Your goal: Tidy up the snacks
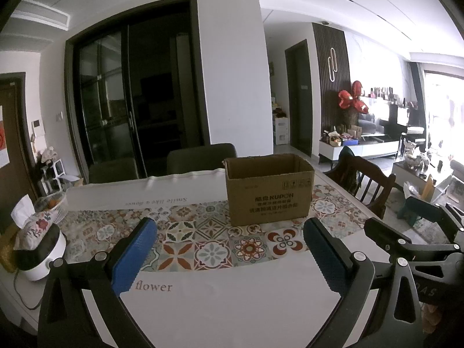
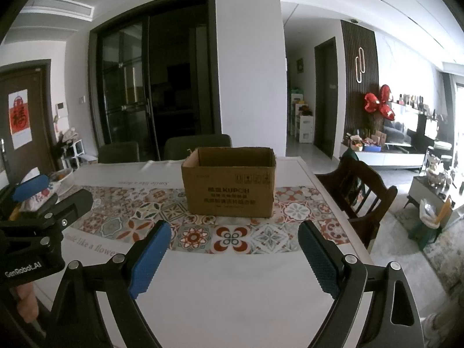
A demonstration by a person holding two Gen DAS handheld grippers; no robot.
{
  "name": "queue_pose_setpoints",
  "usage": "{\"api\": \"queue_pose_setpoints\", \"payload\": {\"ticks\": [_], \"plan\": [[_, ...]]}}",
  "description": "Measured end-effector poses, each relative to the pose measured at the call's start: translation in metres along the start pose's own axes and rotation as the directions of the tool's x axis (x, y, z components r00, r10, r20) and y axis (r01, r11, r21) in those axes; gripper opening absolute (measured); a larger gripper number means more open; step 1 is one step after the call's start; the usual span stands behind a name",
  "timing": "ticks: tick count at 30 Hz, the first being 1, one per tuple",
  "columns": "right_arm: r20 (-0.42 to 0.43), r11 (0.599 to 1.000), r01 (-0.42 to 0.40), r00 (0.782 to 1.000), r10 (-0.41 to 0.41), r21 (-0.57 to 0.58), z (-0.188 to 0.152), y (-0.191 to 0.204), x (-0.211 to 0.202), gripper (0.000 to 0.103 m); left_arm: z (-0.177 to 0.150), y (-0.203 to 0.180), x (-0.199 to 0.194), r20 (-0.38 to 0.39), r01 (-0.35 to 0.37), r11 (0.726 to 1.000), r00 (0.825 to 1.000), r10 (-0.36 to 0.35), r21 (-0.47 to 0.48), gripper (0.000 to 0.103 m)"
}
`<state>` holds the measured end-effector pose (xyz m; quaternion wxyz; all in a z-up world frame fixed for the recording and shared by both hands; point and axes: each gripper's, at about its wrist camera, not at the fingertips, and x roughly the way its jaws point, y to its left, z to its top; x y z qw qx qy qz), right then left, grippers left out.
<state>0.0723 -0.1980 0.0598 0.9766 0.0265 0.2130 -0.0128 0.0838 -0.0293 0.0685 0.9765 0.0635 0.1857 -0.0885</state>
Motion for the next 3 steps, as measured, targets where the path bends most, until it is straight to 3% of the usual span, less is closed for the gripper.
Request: {"api": "queue_pose_setpoints", "payload": {"ticks": [3], "plan": [[0.001, 1.000, 0.001, 1.000, -0.001, 0.002, 0.0000, 0.0000, -0.0001, 0.090, -0.0005, 0.0007, 0.0015, -0.008, 0.001, 1.000, 1.000, -0.001, -0.007, 0.103]]}}
